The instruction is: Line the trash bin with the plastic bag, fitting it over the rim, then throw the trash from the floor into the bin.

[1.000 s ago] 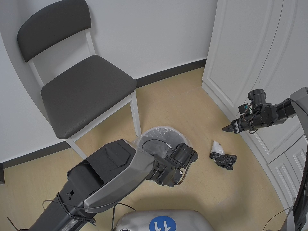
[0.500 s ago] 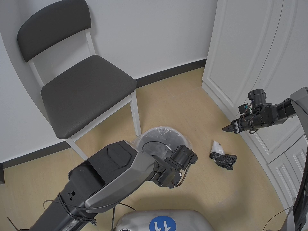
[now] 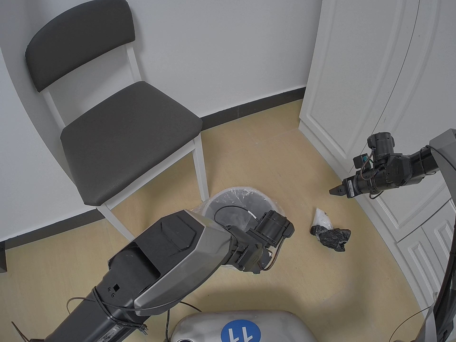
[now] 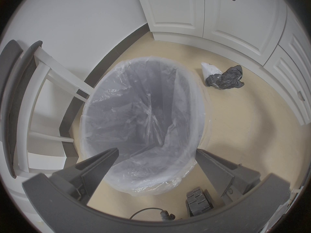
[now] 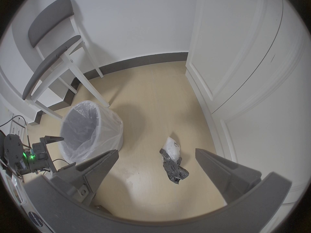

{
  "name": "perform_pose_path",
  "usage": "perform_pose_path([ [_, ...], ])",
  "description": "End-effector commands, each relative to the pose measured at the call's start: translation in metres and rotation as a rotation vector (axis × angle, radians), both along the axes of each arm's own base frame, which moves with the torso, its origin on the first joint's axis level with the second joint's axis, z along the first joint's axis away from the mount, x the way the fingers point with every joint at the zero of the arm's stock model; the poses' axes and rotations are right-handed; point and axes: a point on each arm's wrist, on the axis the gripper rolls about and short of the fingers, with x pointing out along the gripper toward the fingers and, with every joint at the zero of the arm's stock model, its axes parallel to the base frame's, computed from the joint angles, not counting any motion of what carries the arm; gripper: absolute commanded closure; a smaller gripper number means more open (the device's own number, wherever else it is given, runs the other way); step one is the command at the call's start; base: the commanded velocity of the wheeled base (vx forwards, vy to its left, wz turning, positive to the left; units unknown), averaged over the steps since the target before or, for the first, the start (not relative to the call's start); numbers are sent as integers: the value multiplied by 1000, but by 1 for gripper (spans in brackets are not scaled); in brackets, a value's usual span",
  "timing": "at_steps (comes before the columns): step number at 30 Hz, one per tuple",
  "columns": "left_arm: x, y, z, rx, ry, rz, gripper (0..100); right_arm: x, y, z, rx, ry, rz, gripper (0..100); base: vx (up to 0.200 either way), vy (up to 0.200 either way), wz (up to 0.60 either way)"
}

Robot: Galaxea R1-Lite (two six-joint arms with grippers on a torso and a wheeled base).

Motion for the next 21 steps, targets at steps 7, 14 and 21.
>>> perform_pose_path([
  [7,-13,-21,-1,-21,-13,-40,0,-1,0,0,-1,0,2,0,0,0,0],
  [14,-19,-39,2,-50,-37,-71,0,-1,0,2,-1,-3,2,0,0,0,0],
  [21,-28,-45,-7,-49,-1,-108,0,-1,0,2,0,-3,1,0,0,0,0],
])
